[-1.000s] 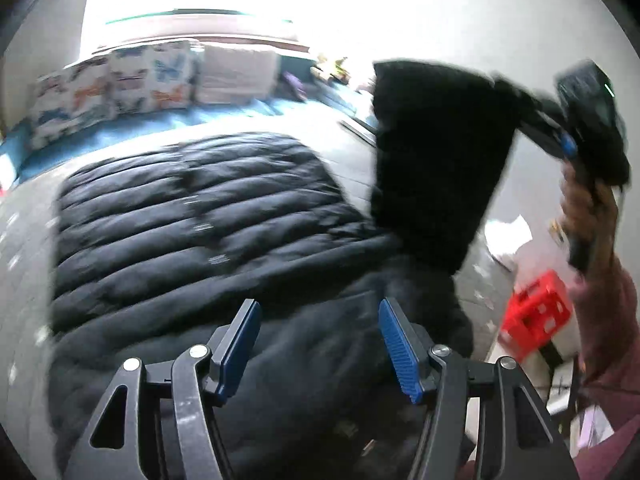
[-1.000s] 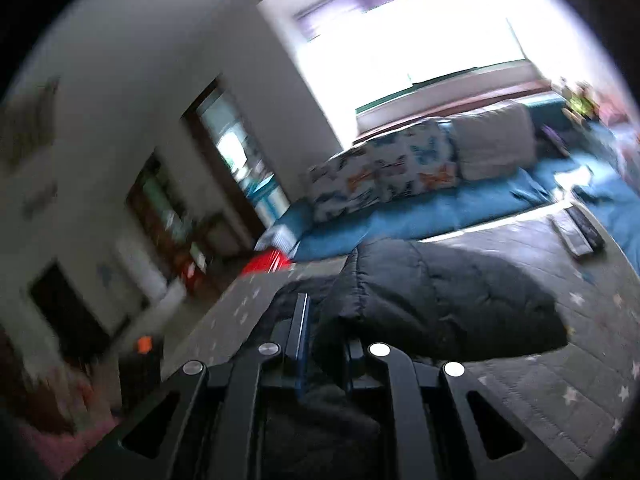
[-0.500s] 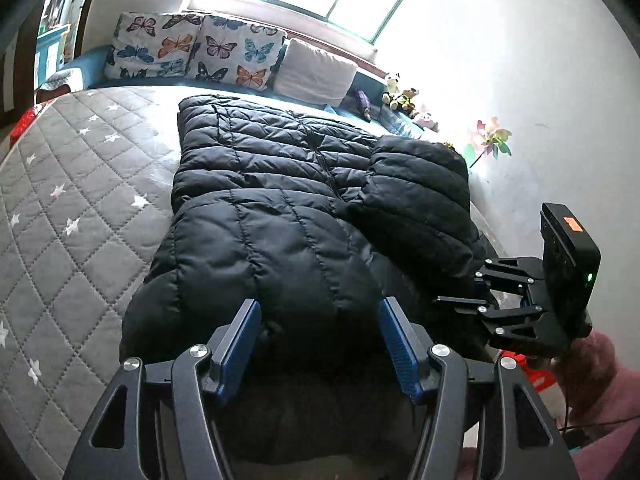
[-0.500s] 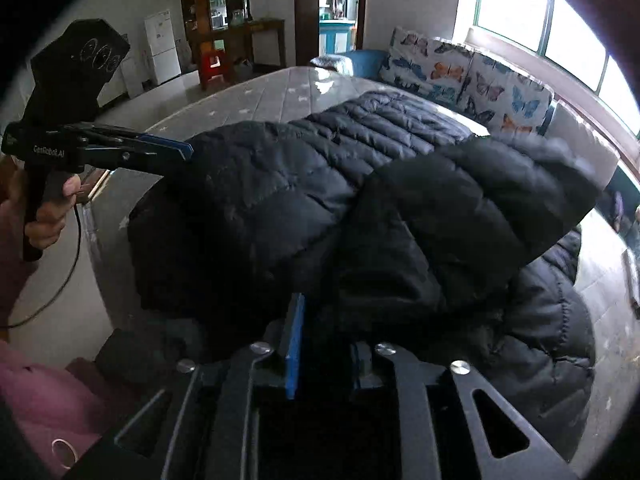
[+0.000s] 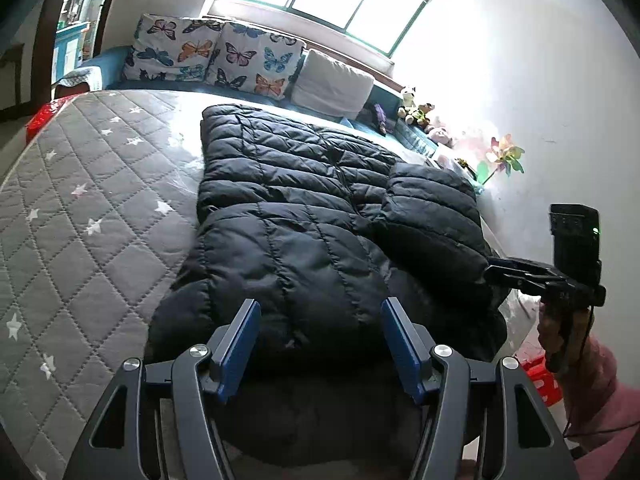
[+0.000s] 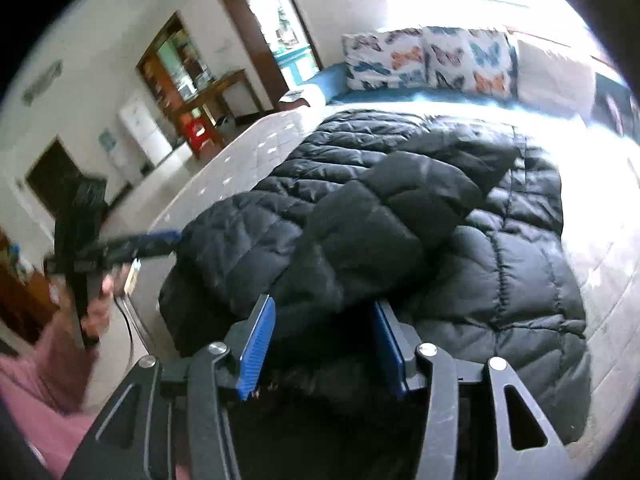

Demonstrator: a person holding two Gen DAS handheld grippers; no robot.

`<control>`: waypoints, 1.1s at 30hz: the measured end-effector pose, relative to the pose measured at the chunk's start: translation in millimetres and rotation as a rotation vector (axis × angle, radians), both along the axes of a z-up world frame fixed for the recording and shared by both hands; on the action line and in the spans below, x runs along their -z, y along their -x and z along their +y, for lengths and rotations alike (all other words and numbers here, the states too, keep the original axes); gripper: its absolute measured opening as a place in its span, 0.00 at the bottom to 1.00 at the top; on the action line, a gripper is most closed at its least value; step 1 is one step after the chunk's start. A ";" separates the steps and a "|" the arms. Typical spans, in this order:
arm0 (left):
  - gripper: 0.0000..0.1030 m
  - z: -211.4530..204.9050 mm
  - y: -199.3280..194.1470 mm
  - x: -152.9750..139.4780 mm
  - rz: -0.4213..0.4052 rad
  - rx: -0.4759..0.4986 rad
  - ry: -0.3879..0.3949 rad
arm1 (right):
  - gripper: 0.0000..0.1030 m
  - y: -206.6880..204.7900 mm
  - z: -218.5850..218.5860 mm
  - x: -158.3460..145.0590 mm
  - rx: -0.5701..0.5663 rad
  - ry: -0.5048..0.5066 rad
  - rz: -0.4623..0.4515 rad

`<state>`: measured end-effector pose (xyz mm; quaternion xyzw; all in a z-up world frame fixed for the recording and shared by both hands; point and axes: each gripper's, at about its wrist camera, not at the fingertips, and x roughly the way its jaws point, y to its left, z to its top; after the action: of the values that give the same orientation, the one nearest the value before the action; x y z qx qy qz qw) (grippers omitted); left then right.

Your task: Fold large clothes

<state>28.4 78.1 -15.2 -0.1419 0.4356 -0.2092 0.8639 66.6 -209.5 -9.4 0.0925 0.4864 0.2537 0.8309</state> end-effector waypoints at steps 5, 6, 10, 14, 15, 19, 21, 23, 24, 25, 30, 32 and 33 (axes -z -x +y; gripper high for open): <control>0.64 12.0 14.0 -8.2 -0.014 -0.037 0.014 | 0.53 3.0 48.5 -18.7 -0.083 0.039 -0.122; 0.64 13.4 16.9 -10.2 -0.016 -0.041 0.013 | 0.53 5.6 58.0 -23.3 -0.108 0.047 -0.148; 0.65 16.6 32.4 -17.4 -0.027 -0.037 0.021 | 0.53 15.3 100.4 -31.2 -0.204 0.093 -0.202; 0.65 12.9 41.8 -19.0 -0.026 -0.026 0.026 | 0.53 18.9 117.5 -19.9 -0.258 0.127 -0.196; 0.65 11.7 42.5 -19.3 -0.025 -0.026 0.027 | 0.53 17.6 118.6 -17.9 -0.259 0.121 -0.187; 0.65 7.3 39.9 -14.5 0.007 -0.019 0.079 | 0.53 12.5 121.4 -12.9 -0.271 0.092 -0.153; 0.65 3.9 36.7 -13.1 0.011 -0.019 0.090 | 0.53 11.5 119.5 -14.2 -0.264 0.080 -0.147; 0.65 -0.5 32.2 -12.5 0.015 -0.018 0.085 | 0.53 15.3 115.8 -20.2 -0.259 0.075 -0.159; 0.65 -1.8 28.9 -12.3 0.021 -0.023 0.083 | 0.53 18.7 112.2 -22.7 -0.258 0.076 -0.170; 0.65 -2.7 25.3 -11.7 0.030 -0.028 0.089 | 0.53 25.0 105.6 -25.6 -0.252 0.082 -0.185; 0.63 -1.7 -0.1 -2.5 0.058 -0.074 0.082 | 0.53 31.5 67.9 -39.7 -0.159 0.144 -0.214; 0.53 -1.9 -7.6 2.4 0.065 -0.095 0.086 | 0.53 32.1 48.2 -40.8 -0.104 0.179 -0.216; 0.38 -2.1 -10.4 2.7 0.065 -0.104 0.077 | 0.53 32.1 36.5 -40.2 -0.069 0.200 -0.211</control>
<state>38.8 76.0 -17.9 -0.2045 0.4472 -0.1758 0.8528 34.5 -173.1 30.8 -0.0344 0.4220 0.2407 0.8734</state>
